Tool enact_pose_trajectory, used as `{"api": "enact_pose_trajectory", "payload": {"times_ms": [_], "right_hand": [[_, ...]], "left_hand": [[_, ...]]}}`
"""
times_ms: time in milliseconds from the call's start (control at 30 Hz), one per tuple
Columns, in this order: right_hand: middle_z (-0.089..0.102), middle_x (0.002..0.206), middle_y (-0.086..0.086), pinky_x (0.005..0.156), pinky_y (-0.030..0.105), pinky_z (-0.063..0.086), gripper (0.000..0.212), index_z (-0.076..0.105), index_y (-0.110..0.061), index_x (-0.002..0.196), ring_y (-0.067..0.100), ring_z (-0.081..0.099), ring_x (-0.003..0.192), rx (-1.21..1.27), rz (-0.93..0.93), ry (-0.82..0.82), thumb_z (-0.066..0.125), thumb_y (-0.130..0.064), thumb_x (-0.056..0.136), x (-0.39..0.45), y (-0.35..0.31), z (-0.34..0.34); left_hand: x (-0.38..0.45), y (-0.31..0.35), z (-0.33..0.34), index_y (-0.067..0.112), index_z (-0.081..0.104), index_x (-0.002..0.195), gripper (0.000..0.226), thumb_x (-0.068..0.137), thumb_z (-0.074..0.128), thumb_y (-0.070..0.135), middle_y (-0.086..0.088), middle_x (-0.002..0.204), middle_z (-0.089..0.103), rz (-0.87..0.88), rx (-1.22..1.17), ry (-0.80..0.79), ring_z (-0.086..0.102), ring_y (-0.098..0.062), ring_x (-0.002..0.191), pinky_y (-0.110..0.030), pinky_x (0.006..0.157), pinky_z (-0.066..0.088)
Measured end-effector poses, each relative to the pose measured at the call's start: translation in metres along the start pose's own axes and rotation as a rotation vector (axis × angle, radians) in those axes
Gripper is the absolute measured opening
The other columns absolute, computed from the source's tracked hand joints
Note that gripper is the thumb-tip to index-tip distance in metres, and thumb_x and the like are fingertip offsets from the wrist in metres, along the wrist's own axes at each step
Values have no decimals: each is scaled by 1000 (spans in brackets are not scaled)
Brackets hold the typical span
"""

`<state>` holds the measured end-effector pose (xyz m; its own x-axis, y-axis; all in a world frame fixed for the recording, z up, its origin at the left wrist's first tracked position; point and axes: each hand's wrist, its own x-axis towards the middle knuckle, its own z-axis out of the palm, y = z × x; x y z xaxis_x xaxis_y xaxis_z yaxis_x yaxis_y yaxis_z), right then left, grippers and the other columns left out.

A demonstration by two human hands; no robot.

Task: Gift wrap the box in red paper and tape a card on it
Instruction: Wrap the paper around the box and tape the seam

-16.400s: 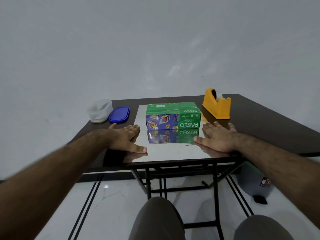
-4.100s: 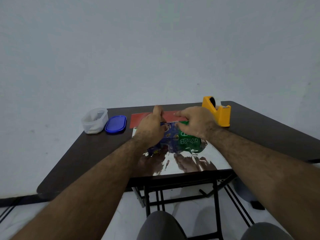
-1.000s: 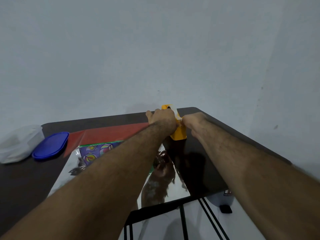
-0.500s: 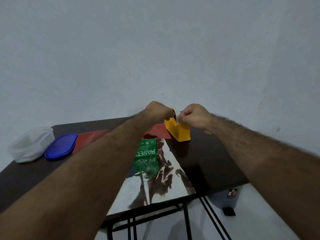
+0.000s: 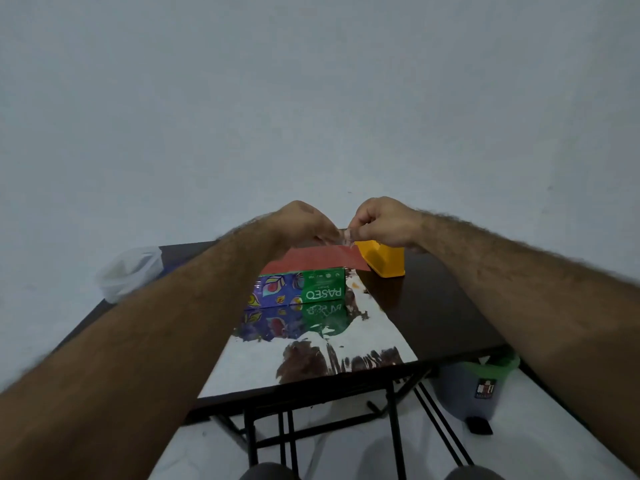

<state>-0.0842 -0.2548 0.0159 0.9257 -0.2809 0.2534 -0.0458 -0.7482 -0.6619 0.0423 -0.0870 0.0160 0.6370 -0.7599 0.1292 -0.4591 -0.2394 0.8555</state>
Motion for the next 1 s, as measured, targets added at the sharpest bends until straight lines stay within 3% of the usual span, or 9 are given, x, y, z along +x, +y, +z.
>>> {"api": "enact_pose_trajectory", "payload": {"times_ms": [167, 333, 467, 667, 833, 1000], "right_hand": [[80, 95, -6, 92, 26, 56, 11, 81, -18, 80, 6, 71, 102, 21, 41, -19, 83, -14, 90, -6, -14, 8], [77, 101, -1, 86, 28, 57, 12, 78, -20, 83, 9, 70, 98, 35, 23, 7, 81, -12, 91, -9, -22, 13], [74, 105, -6, 81, 21, 51, 5, 80, -19, 89, 4, 66, 101, 55, 13, 9, 84, -21, 91, -12, -22, 16], [68, 106, -15, 93, 25, 46, 4, 82, -22, 91, -2, 60, 104, 40, -9, -22, 81, -25, 93, -16, -22, 14], [70, 102, -15, 103, 30, 47, 4, 83, -22, 90, -2, 62, 103, 31, -26, -36, 83, -25, 92, -17, -20, 12], [69, 106, -12, 102, 32, 47, 14, 83, -21, 88, 3, 61, 110, 18, 0, -52, 87, -34, 86, -16, -14, 13]], "left_hand": [[-21, 6, -10, -4, 80, 95, 17, 87, 74, 10, -14, 94, 79, 24, 60, 77, 66, -14, 75, -11, 47, 44], [-29, 3, -15, 10, 85, 89, 16, 78, 91, 20, -4, 96, 82, 20, 142, 22, 74, -20, 102, -36, 95, 58], [-34, 4, -15, 15, 86, 84, 17, 74, 95, 25, 0, 96, 83, 8, 177, 10, 73, -20, 109, -47, 108, 55], [-41, 13, -14, 22, 86, 79, 40, 47, 93, 43, -1, 99, 82, -28, 208, -13, 73, -22, 109, -50, 109, 54], [-41, 15, -14, 20, 87, 86, 17, 73, 95, 27, 3, 99, 82, -4, 236, -50, 72, -19, 111, -47, 112, 51], [-41, 16, -10, 17, 86, 88, 11, 80, 91, 19, 1, 101, 81, -34, 250, -2, 70, -18, 109, -41, 103, 51]]}}
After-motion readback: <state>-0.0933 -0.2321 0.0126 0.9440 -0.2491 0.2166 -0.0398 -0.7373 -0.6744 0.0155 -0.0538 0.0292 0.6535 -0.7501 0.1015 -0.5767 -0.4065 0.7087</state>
